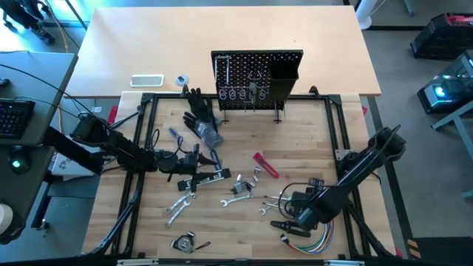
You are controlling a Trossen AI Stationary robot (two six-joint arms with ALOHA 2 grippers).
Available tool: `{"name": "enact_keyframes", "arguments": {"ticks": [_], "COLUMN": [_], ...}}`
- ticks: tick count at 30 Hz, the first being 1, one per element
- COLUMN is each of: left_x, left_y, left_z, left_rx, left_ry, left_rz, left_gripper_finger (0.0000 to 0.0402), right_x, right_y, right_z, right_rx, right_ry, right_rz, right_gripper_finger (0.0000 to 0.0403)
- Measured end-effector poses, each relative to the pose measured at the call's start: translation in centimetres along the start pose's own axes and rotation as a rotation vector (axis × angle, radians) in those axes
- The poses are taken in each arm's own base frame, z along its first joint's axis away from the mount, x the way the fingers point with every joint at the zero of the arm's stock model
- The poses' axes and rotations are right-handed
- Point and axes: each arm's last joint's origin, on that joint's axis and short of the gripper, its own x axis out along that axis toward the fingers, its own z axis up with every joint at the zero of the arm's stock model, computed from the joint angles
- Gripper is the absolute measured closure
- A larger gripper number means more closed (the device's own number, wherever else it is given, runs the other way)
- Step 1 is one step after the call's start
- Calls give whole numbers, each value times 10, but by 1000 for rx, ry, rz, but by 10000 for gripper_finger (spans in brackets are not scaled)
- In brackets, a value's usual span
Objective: Hang tools onto peg board
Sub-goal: Hang the green screwdriver on the pegboard
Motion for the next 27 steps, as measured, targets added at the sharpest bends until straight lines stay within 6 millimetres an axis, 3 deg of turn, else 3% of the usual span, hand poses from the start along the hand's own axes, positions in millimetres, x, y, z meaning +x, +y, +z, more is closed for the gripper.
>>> {"name": "enact_keyframes", "arguments": {"ticks": [13,17,27], "left_x": [0,0,5], "left_y": [0,0,0], "left_z": [-1,-1,6], "left_rx": [-4,-4,44], "left_ry": [8,11,-16], "left_rz": [-5,-1,43], "left_gripper_finger": [218,218,218], "right_x": [62,62,42], "right_y": [-13,-15,-14], "right_z": [-11,-12,-3], "right_rx": [47,43,-18], "right_ry": [20,28,10], "right_rz": [96,75,-44], "right_gripper_finger": [229,287,287]}}
